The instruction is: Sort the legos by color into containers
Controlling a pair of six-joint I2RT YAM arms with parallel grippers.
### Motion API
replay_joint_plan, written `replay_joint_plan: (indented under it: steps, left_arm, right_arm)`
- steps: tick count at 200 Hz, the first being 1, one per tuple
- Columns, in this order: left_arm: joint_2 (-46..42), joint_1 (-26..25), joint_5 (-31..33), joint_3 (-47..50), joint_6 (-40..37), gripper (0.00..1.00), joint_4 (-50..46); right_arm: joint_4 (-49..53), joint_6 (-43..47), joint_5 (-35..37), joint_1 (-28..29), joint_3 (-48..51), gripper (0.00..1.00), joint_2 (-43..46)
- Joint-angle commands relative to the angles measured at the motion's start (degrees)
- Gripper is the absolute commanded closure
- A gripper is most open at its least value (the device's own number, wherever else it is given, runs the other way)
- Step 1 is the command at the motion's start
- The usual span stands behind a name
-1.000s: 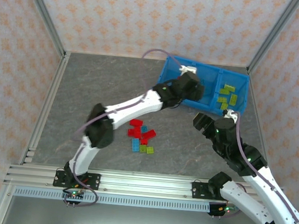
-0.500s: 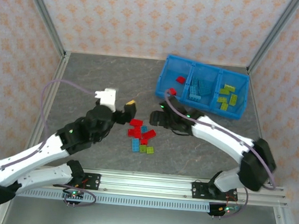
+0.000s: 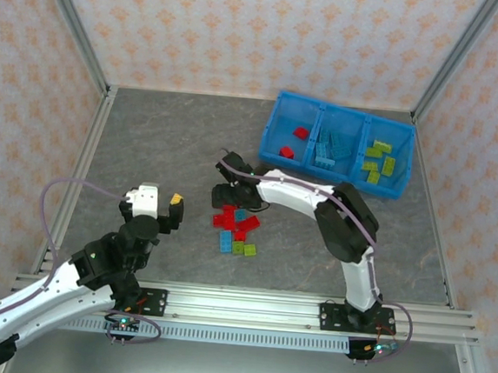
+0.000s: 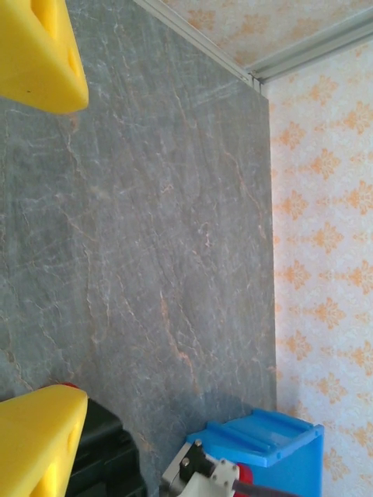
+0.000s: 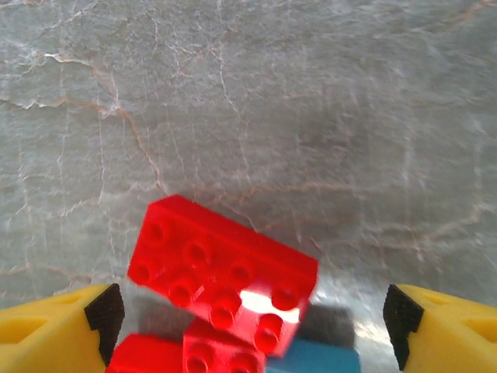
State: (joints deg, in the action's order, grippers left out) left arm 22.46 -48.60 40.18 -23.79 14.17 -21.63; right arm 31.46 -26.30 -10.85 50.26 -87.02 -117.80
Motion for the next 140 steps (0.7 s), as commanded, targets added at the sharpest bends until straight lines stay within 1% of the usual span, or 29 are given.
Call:
replay_joint_plan:
  steps: [1,11,43,58,75,89,110,126,140]
  left_arm:
    - [-3.03,0.46,2.99,2.76,-1.40,0.08,1.70]
    - [-3.66,0.67,3.24,2.94,-1.21,0.08,1.43]
    - [-3.50,0.80,3.09,2.79,-0.96,0.08,0.99]
    - [-3.26,0.83,2.82,2.79,-0.98,0.08,1.10]
    - [-3.38,0.79,2.31,2.79,-1.06,0.08,1.25]
    - [-3.62,0.85,0.95,2.85,-1.66,0.08,1.46]
    - [-4.04,0.85,-1.94,3.39,-3.15,0.07,2.57]
    - [-4.31,0.81,-3.93,3.79,-4.16,0.07,3.27]
    - [-4.61,0.94,-6.78,4.31,-5.54,0.06,4.21]
  right_arm:
    - [5.85,-0.84,1.85,2.04,-4.77,0.10,-2.78]
    - [6.74,-3.17,3.32,2.76,-6.28,0.09,-3.87]
    - [7.88,-15.35,7.62,3.17,-8.52,0.09,-7.25]
    - [9.39,-18.46,10.37,3.66,-9.64,0.10,-8.58]
    - [10.34,-20.03,13.06,4.48,-10.26,0.13,-9.23]
    - [10.84,-19.67,14.81,4.92,-10.67,0.17,-9.92]
    - [11.68,-18.81,14.65,4.93,-11.11,0.25,-10.86]
    - [10.37,-18.83,14.66,4.94,-9.62,0.33,-9.81]
    - [8.01,-18.91,15.51,4.87,-7.14,0.38,-7.29]
